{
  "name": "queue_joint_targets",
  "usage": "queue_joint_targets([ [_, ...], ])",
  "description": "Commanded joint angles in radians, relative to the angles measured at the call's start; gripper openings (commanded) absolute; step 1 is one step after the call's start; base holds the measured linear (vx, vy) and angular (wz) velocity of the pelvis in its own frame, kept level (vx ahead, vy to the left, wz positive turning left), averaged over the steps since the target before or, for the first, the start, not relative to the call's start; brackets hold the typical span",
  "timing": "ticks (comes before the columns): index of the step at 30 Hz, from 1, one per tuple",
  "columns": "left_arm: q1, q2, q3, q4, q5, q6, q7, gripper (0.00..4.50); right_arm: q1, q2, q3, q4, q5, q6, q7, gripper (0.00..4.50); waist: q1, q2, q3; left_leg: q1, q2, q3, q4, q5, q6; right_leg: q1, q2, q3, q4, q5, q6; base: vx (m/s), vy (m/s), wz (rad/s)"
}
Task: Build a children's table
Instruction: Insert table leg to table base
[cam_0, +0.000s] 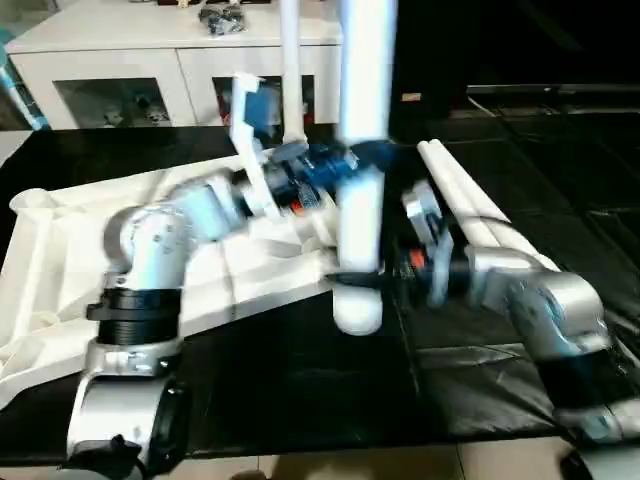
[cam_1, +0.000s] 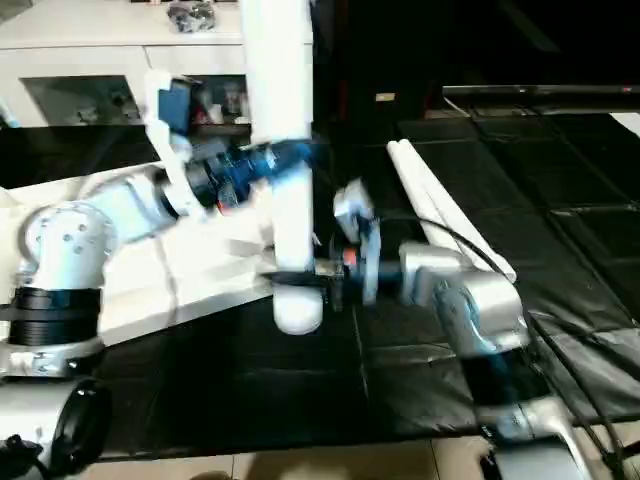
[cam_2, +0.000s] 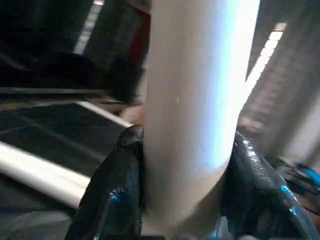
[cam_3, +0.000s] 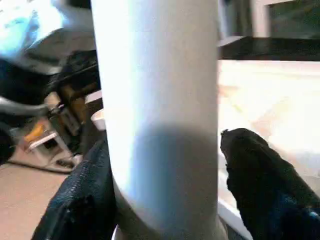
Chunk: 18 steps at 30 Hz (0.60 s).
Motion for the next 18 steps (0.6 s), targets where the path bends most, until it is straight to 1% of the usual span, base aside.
queue_joint_targets([
  [1,-0.026,-0.008,-0.001,-0.025,-0.007,0.011,0.024,1.84,-0.009,-0.007,-0.032,0.021,-0.022,-0.008,-0.041,3.52,-0.001,-0.001,-0.085,0.007,0.020,-0.003,-0.058,-0.078,0.036,0.069,-0.053,0.058,-0.065,-0.208,-0.136,0.000,0.000,0.00],
  [2,-0.029,-0.007,-0.004,-0.027,0.011,0.002,0.056,1.84,-0.006,-0.012,-0.038,0.015,-0.015,0.000,-0.044,3.52,-0.001,-0.002,-0.085,0.006,0.020,-0.003,-0.058,-0.077,0.038,0.069,-0.052,0.059,-0.063,-0.196,-0.142,0.000,0.000,0.00],
  [3,-0.034,-0.010,-0.008,-0.028,0.035,-0.003,0.097,1.83,-0.009,-0.018,-0.063,0.008,0.020,0.069,-0.063,3.62,0.000,-0.009,-0.085,0.004,0.020,-0.003,-0.059,-0.067,0.044,0.073,-0.052,0.059,-0.059,-0.182,-0.153,0.000,0.000,0.00],
  [4,-0.035,-0.011,-0.009,-0.028,0.041,-0.005,0.106,1.83,-0.010,-0.019,-0.069,0.006,0.028,0.079,-0.066,3.74,0.000,-0.013,-0.085,0.004,0.020,-0.003,-0.059,-0.065,0.048,0.074,-0.053,0.060,-0.062,-0.184,-0.152,0.000,0.000,0.00],
  [5,-0.035,-0.011,-0.009,-0.028,0.041,-0.005,0.106,1.82,-0.010,-0.019,-0.069,0.006,0.028,0.079,-0.066,3.81,0.002,-0.012,-0.086,0.004,0.020,-0.003,-0.057,-0.060,0.050,0.074,-0.054,0.060,-0.060,-0.185,-0.152,0.000,0.000,0.00],
  [6,-0.038,-0.013,-0.014,-0.028,0.060,-0.008,0.130,1.82,-0.013,-0.024,-0.082,0.005,0.030,0.086,-0.085,3.84,0.001,-0.015,-0.085,0.000,0.019,-0.002,-0.058,-0.056,0.053,0.075,-0.054,0.060,-0.061,-0.192,-0.146,0.000,0.000,0.00],
  [7,-0.036,-0.014,-0.019,-0.030,0.066,-0.013,0.136,1.82,-0.014,-0.026,-0.078,0.011,0.010,0.058,-0.093,3.84,0.002,-0.013,-0.085,0.000,0.017,-0.002,-0.057,-0.054,0.052,0.074,-0.055,0.059,-0.064,-0.209,-0.136,0.000,0.000,0.00],
  [8,-0.036,-0.015,-0.022,-0.029,0.071,-0.012,0.142,1.82,-0.014,-0.027,-0.076,0.011,0.007,0.051,-0.091,3.84,0.002,-0.012,-0.084,-0.001,0.015,0.000,-0.056,-0.055,0.050,0.073,-0.055,0.058,-0.066,-0.229,-0.125,0.000,0.000,0.00],
  [10,-0.035,-0.016,-0.028,-0.028,0.077,-0.014,0.150,1.82,-0.012,-0.026,-0.070,0.007,-0.003,0.042,-0.092,3.84,0.001,-0.013,-0.084,-0.003,0.015,-0.001,-0.056,-0.056,0.048,0.073,-0.055,0.057,-0.068,-0.243,-0.116,0.000,0.000,0.00],
  [13,-0.035,-0.013,-0.043,-0.029,0.083,-0.018,0.149,1.81,-0.007,-0.025,-0.057,-0.003,-0.013,0.037,-0.098,3.84,0.000,-0.014,-0.083,0.000,0.015,0.000,-0.056,-0.060,0.049,0.072,-0.054,0.057,-0.068,-0.246,-0.116,0.000,0.000,0.00],
  [15,-0.040,-0.011,-0.054,-0.029,0.090,-0.020,0.150,1.81,-0.003,-0.027,-0.049,-0.015,-0.003,0.049,-0.078,3.84,0.002,-0.016,-0.084,0.000,0.016,0.000,-0.056,-0.059,0.052,0.071,-0.054,0.058,-0.067,-0.240,-0.121,0.000,0.000,0.00],
  [18,-0.042,-0.008,-0.061,-0.031,0.099,-0.021,0.153,1.81,-0.003,-0.026,-0.045,-0.013,-0.005,0.043,-0.073,3.84,0.001,-0.014,-0.084,-0.001,0.017,-0.001,-0.056,-0.056,0.054,0.071,-0.054,0.058,-0.067,-0.234,-0.123,0.000,0.000,0.00],
])
